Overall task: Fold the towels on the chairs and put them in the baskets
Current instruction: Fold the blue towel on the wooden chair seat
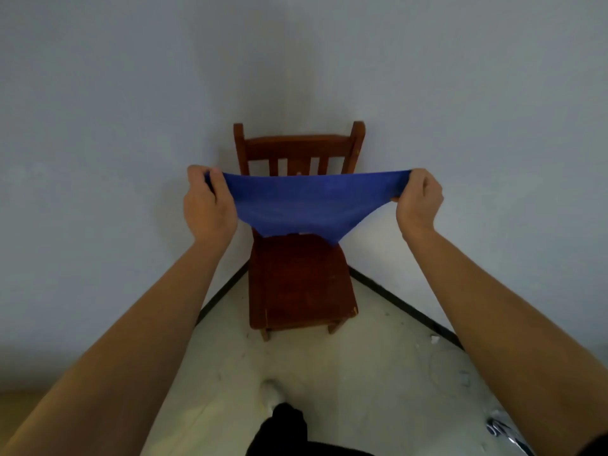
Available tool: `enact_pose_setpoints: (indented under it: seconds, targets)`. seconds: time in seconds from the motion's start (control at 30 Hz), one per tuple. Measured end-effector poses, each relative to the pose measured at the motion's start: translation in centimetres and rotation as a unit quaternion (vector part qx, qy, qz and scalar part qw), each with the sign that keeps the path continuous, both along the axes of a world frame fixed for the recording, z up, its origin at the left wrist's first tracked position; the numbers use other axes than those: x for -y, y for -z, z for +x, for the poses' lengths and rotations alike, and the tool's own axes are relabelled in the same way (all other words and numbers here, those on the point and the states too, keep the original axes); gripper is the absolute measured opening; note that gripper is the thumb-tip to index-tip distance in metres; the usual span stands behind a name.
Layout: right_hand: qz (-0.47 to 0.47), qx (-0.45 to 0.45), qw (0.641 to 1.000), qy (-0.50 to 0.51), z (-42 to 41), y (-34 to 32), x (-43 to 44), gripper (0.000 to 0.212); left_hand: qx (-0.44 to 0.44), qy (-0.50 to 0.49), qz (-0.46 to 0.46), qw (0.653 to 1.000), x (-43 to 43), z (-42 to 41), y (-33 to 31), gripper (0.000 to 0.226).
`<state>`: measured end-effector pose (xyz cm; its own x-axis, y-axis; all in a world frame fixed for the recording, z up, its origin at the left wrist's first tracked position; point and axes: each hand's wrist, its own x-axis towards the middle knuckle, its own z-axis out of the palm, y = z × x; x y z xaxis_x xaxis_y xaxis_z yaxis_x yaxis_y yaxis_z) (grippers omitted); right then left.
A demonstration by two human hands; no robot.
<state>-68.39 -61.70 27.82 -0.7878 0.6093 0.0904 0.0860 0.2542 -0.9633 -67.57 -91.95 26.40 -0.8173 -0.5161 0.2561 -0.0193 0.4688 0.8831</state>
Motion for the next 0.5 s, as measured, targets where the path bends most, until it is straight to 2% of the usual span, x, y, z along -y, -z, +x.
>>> enact_pose_setpoints:
  seconds: [0.3,0.5]
  targets:
    - [0.021,0.195,0.974,-0.115,13.4,13.7,-2.1,0.031,0.177,-0.017,-0.027,0.984,-2.8,14.0,12.1,0.031]
    - [0.068,0.359,0.908,-0.203,20.0,22.0,-4.2,0.033,0.332,0.052,-0.001,0.942,-2.7,20.6,20.8,0.023]
